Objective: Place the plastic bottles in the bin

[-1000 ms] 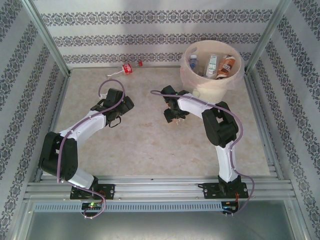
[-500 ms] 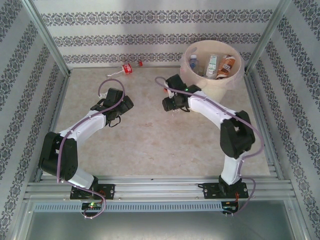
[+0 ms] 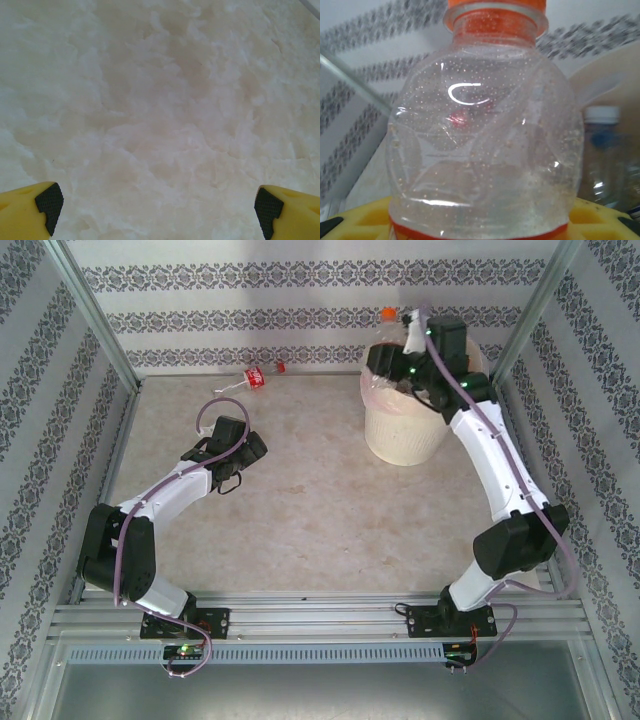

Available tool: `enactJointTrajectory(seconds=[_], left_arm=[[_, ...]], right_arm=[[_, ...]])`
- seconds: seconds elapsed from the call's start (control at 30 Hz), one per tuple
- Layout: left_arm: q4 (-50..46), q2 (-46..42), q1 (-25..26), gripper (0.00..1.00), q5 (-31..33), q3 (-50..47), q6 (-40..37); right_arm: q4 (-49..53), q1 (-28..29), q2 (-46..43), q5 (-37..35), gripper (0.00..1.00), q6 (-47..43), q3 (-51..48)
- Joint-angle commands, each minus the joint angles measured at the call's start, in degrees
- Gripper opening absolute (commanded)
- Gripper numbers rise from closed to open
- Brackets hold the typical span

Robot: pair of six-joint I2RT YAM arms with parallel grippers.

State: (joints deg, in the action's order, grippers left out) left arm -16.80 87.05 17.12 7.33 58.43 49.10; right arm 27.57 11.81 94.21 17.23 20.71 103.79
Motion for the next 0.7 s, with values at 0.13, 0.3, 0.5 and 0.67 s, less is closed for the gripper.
enactJointTrajectory(seconds=[0.13,0.3,0.5,0.67], left_arm=[[-1.2,-1.5,-0.8,1.00,0.2,1.4,-0.3],[-1.8,-2.5,-0.8,1.00,1.3,0.8,-0.4],[-2.0,-2.6,-0.8,1.00,1.5,0.9,-0.7],[-1.4,-2.2,-0.8,1.00,1.4,1.0,-1.4]], right_arm=[[5.5,-5.4,9.8,-2.4,0.56,6.6,13.9],[12.0,-5.2,15.4,-6.3,0.92,7.3,23.8],[11.1,-4.9,14.6,-11.5,0.98,6.6,24.6],[8.8,-3.6,10.5,-12.8,0.98,3.1,21.4]])
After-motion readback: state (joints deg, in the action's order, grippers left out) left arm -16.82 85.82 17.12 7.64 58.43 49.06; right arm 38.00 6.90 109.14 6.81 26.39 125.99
